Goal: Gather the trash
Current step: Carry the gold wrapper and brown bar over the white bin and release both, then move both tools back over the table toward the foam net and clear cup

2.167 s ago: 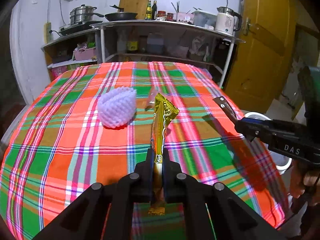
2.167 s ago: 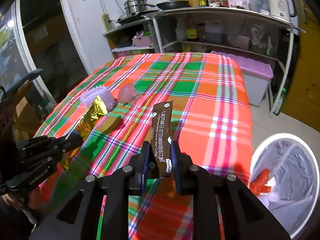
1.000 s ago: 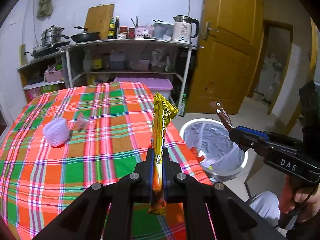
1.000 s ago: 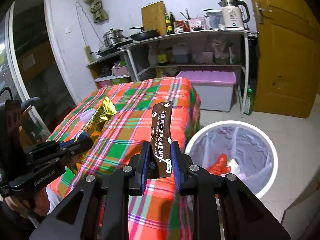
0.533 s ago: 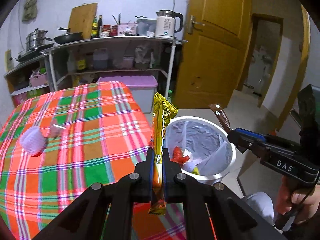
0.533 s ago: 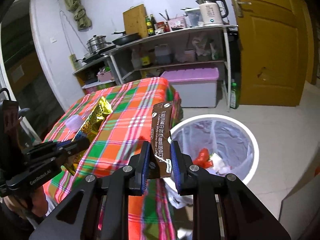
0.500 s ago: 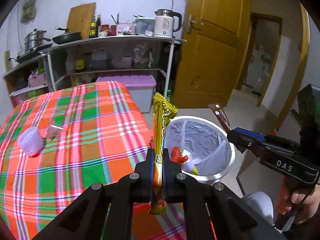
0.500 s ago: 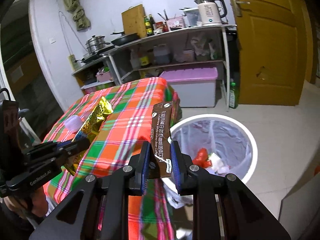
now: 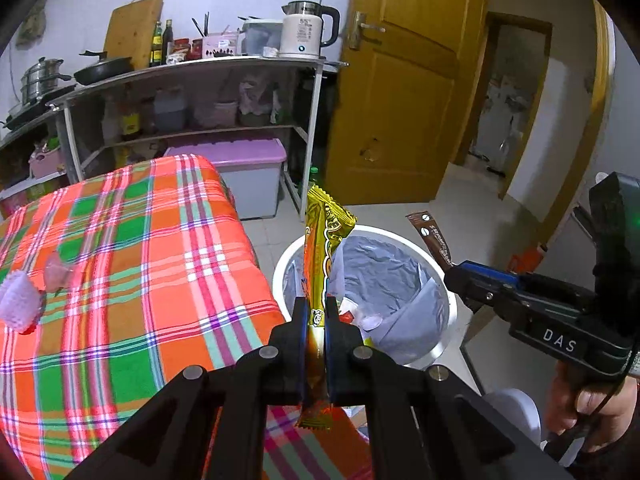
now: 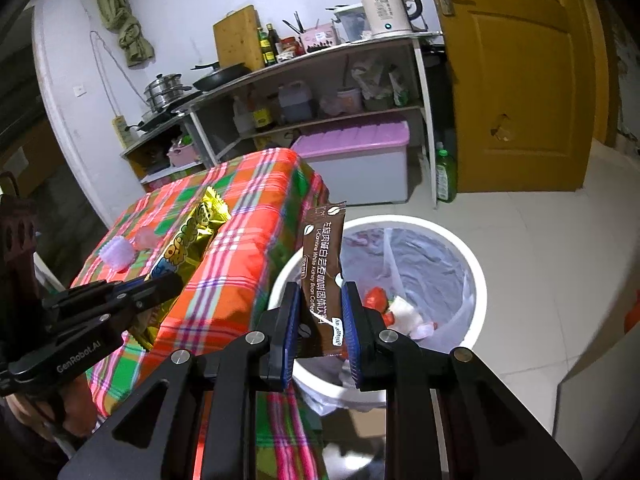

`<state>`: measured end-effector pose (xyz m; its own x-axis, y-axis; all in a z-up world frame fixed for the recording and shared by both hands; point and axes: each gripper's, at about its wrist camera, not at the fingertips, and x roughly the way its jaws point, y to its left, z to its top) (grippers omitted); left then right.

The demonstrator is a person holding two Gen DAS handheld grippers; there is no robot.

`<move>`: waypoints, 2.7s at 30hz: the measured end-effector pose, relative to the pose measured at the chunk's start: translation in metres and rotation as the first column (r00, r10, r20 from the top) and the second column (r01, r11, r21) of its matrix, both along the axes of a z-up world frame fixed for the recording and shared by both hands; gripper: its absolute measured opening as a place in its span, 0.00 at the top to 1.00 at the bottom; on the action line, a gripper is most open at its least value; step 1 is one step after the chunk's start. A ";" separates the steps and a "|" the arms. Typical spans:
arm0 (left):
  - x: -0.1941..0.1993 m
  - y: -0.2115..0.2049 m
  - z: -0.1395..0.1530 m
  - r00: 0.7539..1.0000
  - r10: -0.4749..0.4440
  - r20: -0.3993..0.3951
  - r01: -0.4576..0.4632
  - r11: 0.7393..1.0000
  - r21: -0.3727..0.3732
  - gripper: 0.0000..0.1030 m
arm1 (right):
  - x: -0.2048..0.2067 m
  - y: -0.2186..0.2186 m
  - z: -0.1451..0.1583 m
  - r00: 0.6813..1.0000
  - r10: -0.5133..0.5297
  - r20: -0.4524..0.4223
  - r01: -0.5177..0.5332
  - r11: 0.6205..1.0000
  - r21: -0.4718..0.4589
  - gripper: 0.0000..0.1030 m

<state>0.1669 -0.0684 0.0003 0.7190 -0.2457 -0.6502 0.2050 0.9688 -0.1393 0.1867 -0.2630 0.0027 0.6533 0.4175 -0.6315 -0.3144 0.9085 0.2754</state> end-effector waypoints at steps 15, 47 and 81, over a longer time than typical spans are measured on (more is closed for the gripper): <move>0.043 -0.020 -0.034 0.995 -0.046 -0.090 0.046 0.999 -0.003 0.93 | 0.027 -0.015 -0.032 0.995 -0.047 -0.090 0.047 0.999 -0.005 0.79; 0.063 -0.030 -0.049 0.988 -0.054 -0.142 0.051 0.998 -0.022 0.71 | 0.032 -0.023 -0.042 0.990 -0.069 -0.120 0.066 0.997 -0.026 0.65; -0.028 0.046 0.012 0.995 0.101 0.027 -0.100 0.994 -0.039 0.71 | -0.024 0.047 0.017 0.995 0.093 0.024 -0.092 0.995 -0.044 0.62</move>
